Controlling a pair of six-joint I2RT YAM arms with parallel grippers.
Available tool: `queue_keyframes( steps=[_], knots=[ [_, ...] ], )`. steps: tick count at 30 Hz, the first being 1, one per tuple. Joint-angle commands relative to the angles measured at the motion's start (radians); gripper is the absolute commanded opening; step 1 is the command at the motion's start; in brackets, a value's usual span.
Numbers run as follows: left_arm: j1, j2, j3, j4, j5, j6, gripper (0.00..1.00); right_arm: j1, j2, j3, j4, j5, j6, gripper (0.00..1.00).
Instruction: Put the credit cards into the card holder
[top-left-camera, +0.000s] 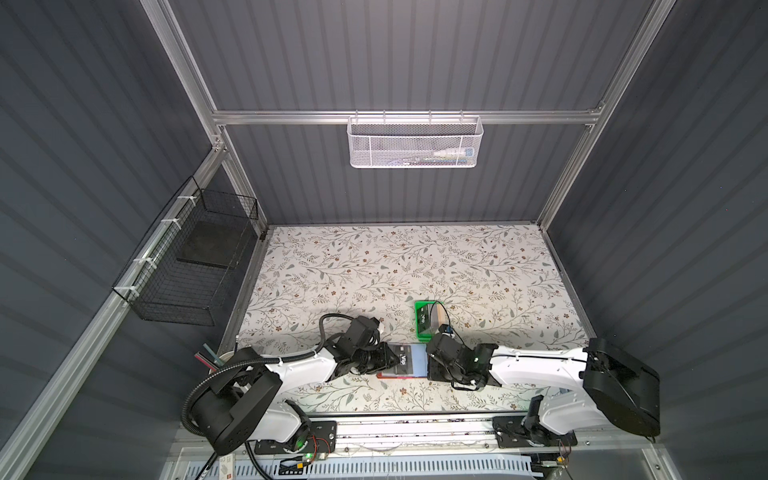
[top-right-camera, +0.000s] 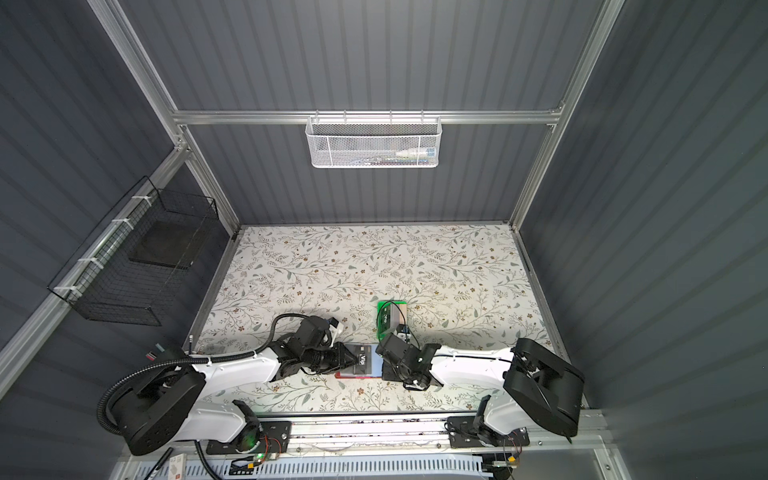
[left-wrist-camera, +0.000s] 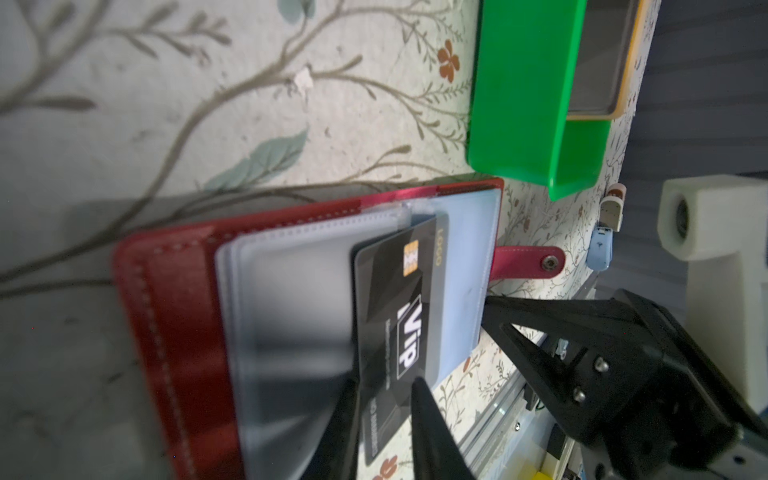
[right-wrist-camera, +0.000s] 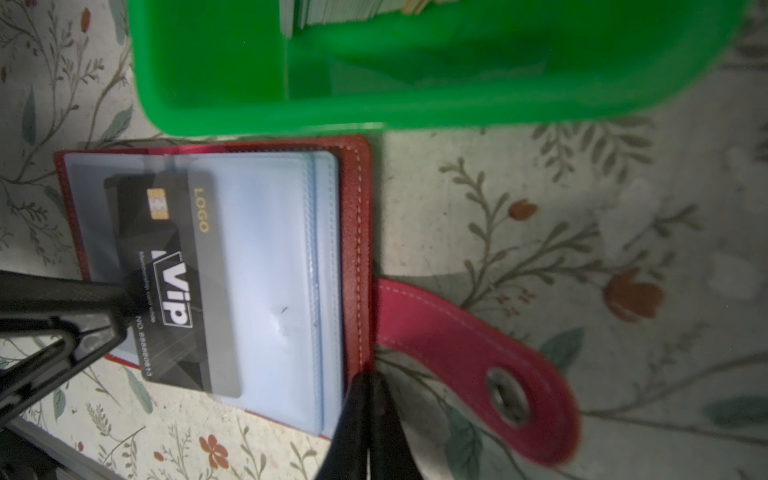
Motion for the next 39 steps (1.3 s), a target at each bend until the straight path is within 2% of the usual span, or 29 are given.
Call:
queue_keyframes(
  steps=[1, 8, 10, 15, 30, 39],
  knots=[
    [0.005, 0.050, 0.020, -0.095, -0.071, 0.048, 0.22, 0.006, 0.028, -0.002, -0.056, 0.014, -0.007, 0.06],
    [0.005, 0.094, 0.015, -0.024, -0.054, 0.037, 0.19, 0.005, 0.028, -0.005, -0.053, 0.014, -0.005, 0.05],
    [0.004, 0.097, 0.008, 0.005, -0.013, 0.025, 0.18, 0.005, 0.030, -0.005, -0.051, 0.014, -0.005, 0.05],
    [-0.003, 0.094, 0.001, 0.046, 0.005, -0.001, 0.12, 0.006, 0.041, -0.003, -0.042, 0.012, -0.004, 0.05],
    [-0.069, 0.149, 0.038, 0.105, 0.003, -0.038, 0.12, 0.006, 0.045, -0.007, -0.035, 0.010, 0.000, 0.04],
    [-0.076, 0.155, 0.053, 0.109, -0.002, -0.033, 0.13, 0.009, 0.045, -0.007, -0.034, 0.009, 0.001, 0.04]
  ],
)
